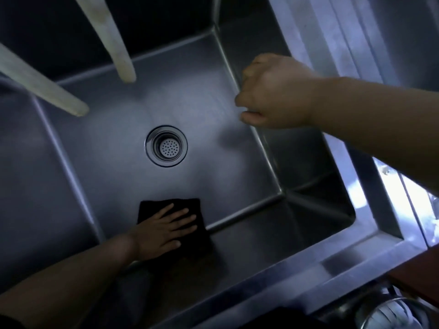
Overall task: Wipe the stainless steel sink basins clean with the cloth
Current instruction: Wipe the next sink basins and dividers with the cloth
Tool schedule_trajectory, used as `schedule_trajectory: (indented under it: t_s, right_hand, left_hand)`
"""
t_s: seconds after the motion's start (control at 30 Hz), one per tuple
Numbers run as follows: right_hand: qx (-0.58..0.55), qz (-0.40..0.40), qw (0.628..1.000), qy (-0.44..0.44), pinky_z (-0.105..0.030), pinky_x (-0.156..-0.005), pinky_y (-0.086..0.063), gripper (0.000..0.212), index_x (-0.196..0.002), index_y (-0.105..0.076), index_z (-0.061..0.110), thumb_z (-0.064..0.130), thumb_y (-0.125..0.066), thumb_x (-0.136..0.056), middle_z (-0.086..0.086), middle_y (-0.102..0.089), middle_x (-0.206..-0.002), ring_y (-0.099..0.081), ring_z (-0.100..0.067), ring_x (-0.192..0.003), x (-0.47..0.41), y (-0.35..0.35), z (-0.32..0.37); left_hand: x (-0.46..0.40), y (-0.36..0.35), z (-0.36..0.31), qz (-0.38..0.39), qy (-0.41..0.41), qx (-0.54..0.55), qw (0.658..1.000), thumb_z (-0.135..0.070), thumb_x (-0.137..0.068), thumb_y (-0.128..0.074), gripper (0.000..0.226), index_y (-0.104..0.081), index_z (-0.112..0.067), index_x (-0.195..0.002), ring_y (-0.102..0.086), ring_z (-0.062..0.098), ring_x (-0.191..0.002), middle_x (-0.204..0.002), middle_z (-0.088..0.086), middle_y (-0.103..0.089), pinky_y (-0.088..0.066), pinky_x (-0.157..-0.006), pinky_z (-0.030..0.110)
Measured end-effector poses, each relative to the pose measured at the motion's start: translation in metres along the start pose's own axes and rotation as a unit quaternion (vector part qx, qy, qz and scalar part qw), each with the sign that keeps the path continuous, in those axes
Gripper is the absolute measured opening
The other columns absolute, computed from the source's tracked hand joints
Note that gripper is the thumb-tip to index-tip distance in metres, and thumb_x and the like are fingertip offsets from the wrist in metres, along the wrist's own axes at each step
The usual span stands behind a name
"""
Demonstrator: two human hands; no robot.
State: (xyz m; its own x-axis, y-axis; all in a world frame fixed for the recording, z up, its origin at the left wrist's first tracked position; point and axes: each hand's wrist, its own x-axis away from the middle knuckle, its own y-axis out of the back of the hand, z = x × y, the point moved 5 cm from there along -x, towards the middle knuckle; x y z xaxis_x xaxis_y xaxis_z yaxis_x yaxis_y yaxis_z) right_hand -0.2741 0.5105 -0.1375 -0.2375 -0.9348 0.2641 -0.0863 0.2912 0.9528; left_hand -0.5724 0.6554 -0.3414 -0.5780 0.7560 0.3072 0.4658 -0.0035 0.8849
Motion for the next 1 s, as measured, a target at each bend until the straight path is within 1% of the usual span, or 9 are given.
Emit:
schedule_trajectory:
  t_s: [0.1, 0.17, 0.23, 0.33, 0.43, 0.53, 0.6, 0.8, 1.0]
  right_hand:
    - [-0.034, -0.003, 0.999, 0.013, -0.035, -0.063, -0.048, 0.031, -0.056, -0.054, 0.009, 0.024, -0.041, -0.08, -0.009, -0.052, -0.049, -0.052, -0.029, -0.054, -0.016, -0.008, 0.022]
    - [-0.044, 0.042, 0.998, 0.033, -0.029, -0.057, -0.045, 0.029, -0.053, -0.054, 0.011, 0.026, -0.041, -0.075, -0.005, -0.052, -0.046, -0.053, -0.026, -0.051, -0.024, -0.029, 0.034]
    - [-0.031, 0.058, 0.997, 0.049, -0.023, -0.055, -0.043, 0.02, -0.052, -0.055, 0.016, 0.027, -0.058, -0.069, -0.001, -0.055, -0.047, -0.055, -0.023, -0.05, -0.032, -0.045, 0.043]
    - [-0.043, 0.143, 0.988, 0.021, -0.031, -0.075, -0.043, 0.01, -0.085, -0.062, 0.017, 0.026, -0.058, -0.085, -0.004, -0.067, -0.083, -0.06, -0.025, -0.082, -0.034, -0.064, 0.047]
    - [-0.037, 0.153, 0.987, -0.023, -0.035, -0.088, -0.036, 0.022, -0.106, -0.057, 0.018, 0.028, -0.04, -0.097, -0.004, -0.063, -0.107, -0.055, -0.026, -0.101, -0.029, -0.066, 0.031]
    - [0.002, 0.068, 0.996, -0.052, -0.034, -0.079, -0.041, 0.011, -0.089, -0.061, 0.015, 0.022, -0.053, -0.089, -0.005, -0.065, -0.087, -0.06, -0.029, -0.084, -0.031, -0.043, 0.004]
    - [0.002, 0.052, 0.995, -0.081, -0.034, -0.072, -0.04, 0.009, -0.08, -0.06, 0.012, 0.019, -0.056, -0.084, -0.007, -0.063, -0.075, -0.059, -0.029, -0.073, -0.034, -0.033, -0.016]
    - [0.015, 0.026, 0.997, -0.076, -0.033, -0.067, -0.033, 0.016, -0.075, -0.057, 0.012, 0.023, -0.052, -0.086, -0.006, -0.059, -0.068, -0.055, -0.029, -0.066, -0.042, -0.026, -0.029]
    - [-0.011, 0.052, 0.996, -0.069, -0.036, -0.076, -0.04, 0.02, -0.086, -0.059, 0.016, 0.029, -0.045, -0.089, -0.006, -0.064, -0.08, -0.059, -0.03, -0.078, -0.036, -0.035, -0.027]
  left_hand:
    - [0.036, -0.005, 0.008, 0.007, 0.012, -0.026, 1.0, -0.05, -0.1, -0.016, 0.056, -0.004, -0.032, -0.151, 0.004, 0.017, -0.147, -0.159, -0.008, 0.001, 0.004, -0.117, 0.042]
    - [0.043, -0.004, 0.013, 0.015, 0.019, -0.027, 0.999, -0.051, -0.1, -0.014, 0.056, 0.0, -0.033, -0.15, 0.005, 0.017, -0.147, -0.156, -0.007, -0.017, 0.0, -0.115, 0.04]
    - [0.039, -0.004, 0.017, 0.018, 0.025, -0.02, 0.999, -0.048, -0.101, -0.012, 0.053, 0.003, -0.035, -0.15, -0.001, 0.015, -0.147, -0.148, -0.01, -0.033, -0.003, -0.114, 0.039]
    - [0.012, -0.002, 0.018, -0.021, 0.017, -0.023, 0.999, -0.044, -0.101, -0.016, 0.053, 0.003, -0.036, -0.149, 0.0, 0.016, -0.147, -0.155, -0.01, -0.019, 0.0, -0.116, 0.042]
    - [-0.05, 0.005, 0.014, -0.03, 0.039, -0.021, 0.999, -0.048, -0.091, -0.034, 0.061, -0.02, -0.035, -0.149, 0.003, 0.021, -0.147, -0.16, -0.005, 0.004, 0.002, -0.115, 0.049]
    - [-0.122, 0.029, 0.014, -0.012, 0.056, -0.038, 0.998, -0.052, -0.085, -0.036, 0.059, -0.044, -0.031, -0.139, -0.03, 0.026, -0.14, -0.151, -0.001, -0.036, -0.002, -0.113, 0.051]
    - [-0.158, 0.044, 0.027, -0.004, 0.092, -0.042, 0.995, -0.054, -0.083, -0.034, 0.062, -0.046, -0.03, -0.138, -0.039, 0.028, -0.135, -0.146, 0.001, -0.044, -0.002, -0.112, 0.051]
    - [-0.208, 0.094, 0.104, -0.035, 0.26, -0.009, 0.965, -0.062, -0.092, -0.026, 0.072, 0.002, -0.03, -0.151, 0.012, 0.026, -0.146, -0.16, 0.0, 0.006, 0.016, -0.111, 0.053]
    - [-0.179, 0.128, 0.196, -0.077, 0.398, 0.044, 0.913, -0.059, -0.093, -0.03, 0.074, 0.006, -0.03, -0.151, 0.014, 0.025, -0.145, -0.16, 0.001, 0.01, 0.012, -0.113, 0.052]
